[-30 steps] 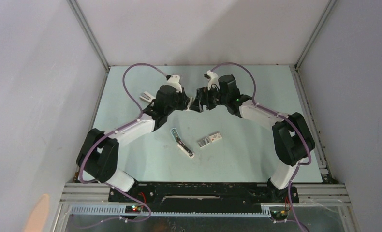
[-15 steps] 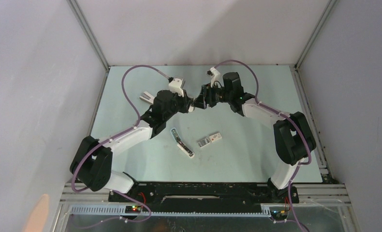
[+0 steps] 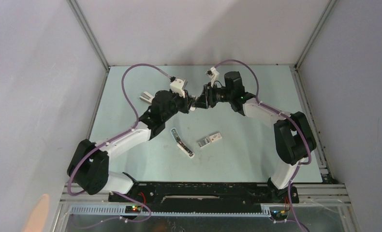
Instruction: Load the staples into the stapler
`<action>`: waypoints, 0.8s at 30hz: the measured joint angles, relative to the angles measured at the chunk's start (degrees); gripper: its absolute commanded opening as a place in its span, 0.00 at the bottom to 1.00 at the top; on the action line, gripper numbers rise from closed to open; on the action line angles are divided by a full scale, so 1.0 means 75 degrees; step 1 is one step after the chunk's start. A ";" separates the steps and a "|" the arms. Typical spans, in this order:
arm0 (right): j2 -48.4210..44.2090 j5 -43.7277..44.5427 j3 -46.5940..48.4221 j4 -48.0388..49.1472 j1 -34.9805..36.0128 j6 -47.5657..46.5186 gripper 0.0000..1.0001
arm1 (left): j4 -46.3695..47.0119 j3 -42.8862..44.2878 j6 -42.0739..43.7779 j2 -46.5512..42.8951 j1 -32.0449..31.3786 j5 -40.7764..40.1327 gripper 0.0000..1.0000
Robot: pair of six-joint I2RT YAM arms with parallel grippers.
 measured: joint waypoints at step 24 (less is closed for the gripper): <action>-0.1279 -0.1282 -0.0227 -0.1032 -0.0032 -0.1836 0.00 | -0.1687 0.0664 0.0828 -0.1163 0.0813 0.3418 0.67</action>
